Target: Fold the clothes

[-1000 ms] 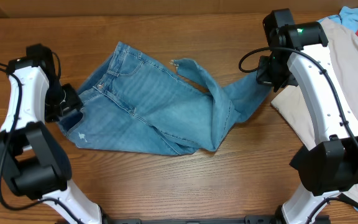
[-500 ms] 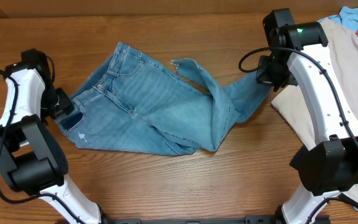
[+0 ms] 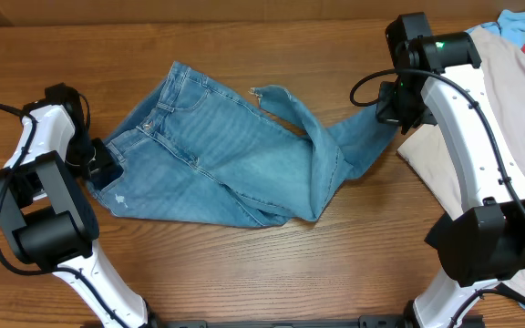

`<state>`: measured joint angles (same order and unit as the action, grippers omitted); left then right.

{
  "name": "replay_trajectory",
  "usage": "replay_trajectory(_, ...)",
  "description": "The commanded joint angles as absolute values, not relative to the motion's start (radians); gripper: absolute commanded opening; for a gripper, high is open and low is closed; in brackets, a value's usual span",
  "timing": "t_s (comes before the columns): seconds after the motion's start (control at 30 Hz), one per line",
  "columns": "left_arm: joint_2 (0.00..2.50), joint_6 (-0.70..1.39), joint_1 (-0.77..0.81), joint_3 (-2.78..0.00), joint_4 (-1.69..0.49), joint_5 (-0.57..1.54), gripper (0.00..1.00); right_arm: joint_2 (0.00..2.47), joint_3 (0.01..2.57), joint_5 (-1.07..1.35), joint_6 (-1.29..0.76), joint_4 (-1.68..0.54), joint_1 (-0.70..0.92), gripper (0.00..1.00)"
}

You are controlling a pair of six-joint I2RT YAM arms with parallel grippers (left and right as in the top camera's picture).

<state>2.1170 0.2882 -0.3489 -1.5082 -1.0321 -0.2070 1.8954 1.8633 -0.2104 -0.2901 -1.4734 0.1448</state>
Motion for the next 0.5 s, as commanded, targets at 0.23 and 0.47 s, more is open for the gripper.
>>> replay_trajectory(0.23, 2.187, 0.291, -0.346, -1.499, -0.985, -0.164, 0.25, 1.893, 1.866, -0.224, -0.288, -1.469, 0.144, 0.04)
replay_trajectory(0.47, 2.172, 0.284, -0.346, -1.509, -1.013, -0.161, 0.04, 1.893, 1.866, -0.224, -0.288, -1.469, 0.144, 0.04)
